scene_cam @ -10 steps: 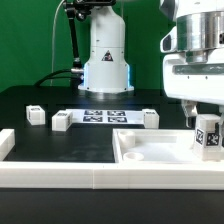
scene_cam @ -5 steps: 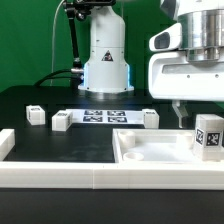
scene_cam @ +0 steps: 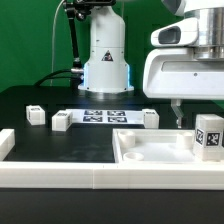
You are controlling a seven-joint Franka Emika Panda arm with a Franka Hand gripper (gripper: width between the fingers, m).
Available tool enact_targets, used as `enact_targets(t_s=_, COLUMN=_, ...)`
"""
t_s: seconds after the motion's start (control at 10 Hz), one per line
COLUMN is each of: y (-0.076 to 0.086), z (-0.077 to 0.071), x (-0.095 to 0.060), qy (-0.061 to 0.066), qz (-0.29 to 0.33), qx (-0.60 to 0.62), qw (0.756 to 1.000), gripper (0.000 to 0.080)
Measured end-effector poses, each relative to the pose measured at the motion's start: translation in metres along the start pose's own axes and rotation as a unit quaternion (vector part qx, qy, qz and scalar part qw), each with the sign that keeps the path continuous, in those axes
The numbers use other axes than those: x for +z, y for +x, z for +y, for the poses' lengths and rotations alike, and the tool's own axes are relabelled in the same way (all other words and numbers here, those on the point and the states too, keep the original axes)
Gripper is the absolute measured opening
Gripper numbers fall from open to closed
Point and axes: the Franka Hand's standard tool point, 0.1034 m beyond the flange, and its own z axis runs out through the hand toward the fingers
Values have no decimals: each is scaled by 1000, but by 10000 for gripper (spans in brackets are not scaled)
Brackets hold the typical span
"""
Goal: Assemble one leg
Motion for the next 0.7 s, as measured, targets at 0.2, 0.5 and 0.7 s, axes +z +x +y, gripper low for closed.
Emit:
enact_targets(t_s=0.2, y=3, z=1, x=-1, qy=-1, qz=7, qx=-61, qw=998, gripper=649)
enact_targets(t_s=0.5, y=5, z=-3, x=-3, qy=-4, qz=17, qx=-112, qw=994, gripper=649)
enact_targets(t_s=0.7, y=5, z=-2, x=-3, qy=-5, qz=17, qx=-114, qw=993, gripper=521)
